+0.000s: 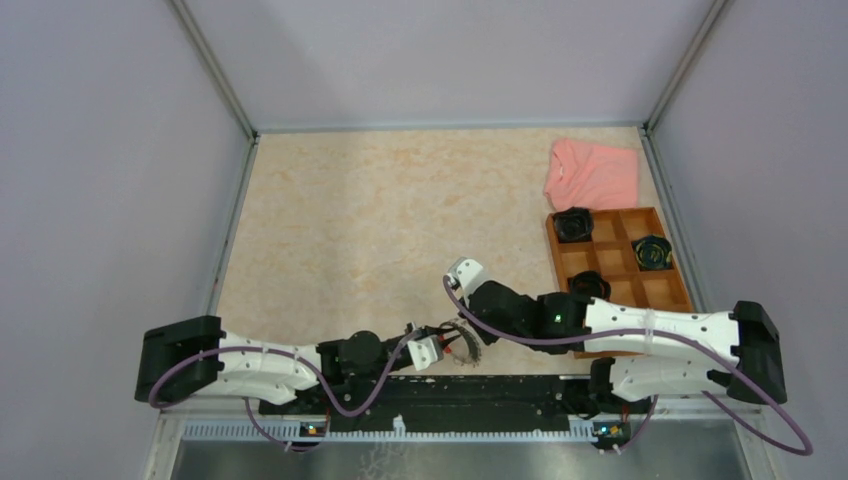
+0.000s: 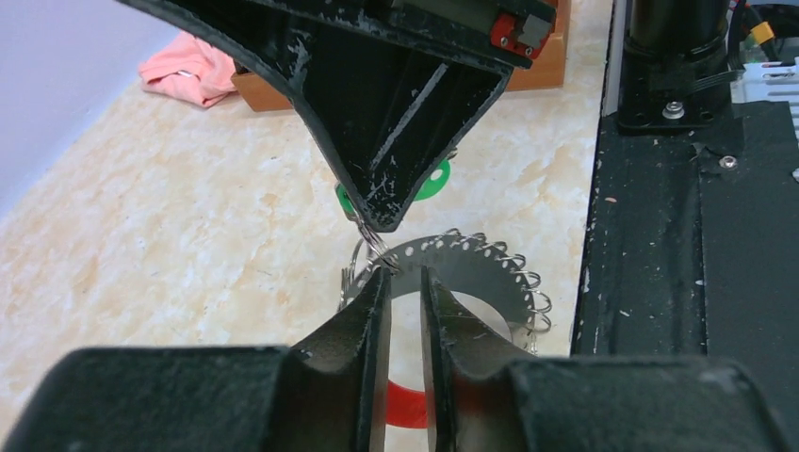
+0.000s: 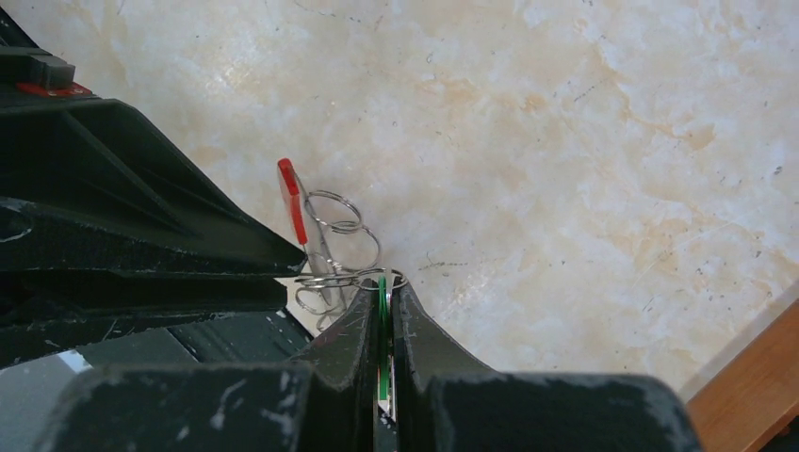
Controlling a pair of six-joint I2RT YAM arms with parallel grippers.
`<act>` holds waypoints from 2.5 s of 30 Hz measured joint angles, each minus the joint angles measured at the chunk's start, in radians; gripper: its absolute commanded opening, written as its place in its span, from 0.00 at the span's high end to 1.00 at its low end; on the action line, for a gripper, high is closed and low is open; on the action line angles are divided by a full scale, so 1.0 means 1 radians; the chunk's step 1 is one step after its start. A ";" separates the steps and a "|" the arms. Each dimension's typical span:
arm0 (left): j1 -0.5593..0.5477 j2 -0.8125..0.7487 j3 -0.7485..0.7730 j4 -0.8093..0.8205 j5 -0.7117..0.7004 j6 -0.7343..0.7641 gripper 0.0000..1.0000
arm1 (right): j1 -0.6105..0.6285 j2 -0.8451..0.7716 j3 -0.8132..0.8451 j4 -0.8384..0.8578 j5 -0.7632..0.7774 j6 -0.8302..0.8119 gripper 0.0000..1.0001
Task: Remove the keys from the keyring
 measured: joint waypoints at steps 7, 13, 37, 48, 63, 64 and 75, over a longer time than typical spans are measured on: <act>-0.005 -0.027 -0.015 0.008 -0.007 -0.025 0.65 | 0.009 -0.003 0.025 0.003 0.007 -0.029 1.00; -0.005 -0.066 -0.016 0.012 -0.017 -0.030 0.64 | 0.036 -0.003 0.038 0.007 0.028 -0.040 1.00; -0.005 -0.005 0.011 0.016 -0.090 -0.041 0.90 | 0.106 0.000 0.047 0.007 0.068 -0.046 1.00; -0.005 0.003 0.012 0.023 -0.088 -0.038 1.00 | 0.076 -0.001 0.043 -0.024 0.089 0.002 1.00; -0.005 -0.021 -0.016 0.096 -0.082 -0.046 0.71 | -0.002 -0.034 0.017 -0.004 0.019 0.024 1.00; -0.005 -0.021 -0.016 0.098 -0.082 -0.048 0.71 | -0.004 -0.036 0.017 -0.003 0.018 0.018 1.00; -0.005 0.010 -0.015 0.109 -0.081 -0.048 0.69 | 0.010 -0.039 0.020 -0.001 0.019 -0.020 1.00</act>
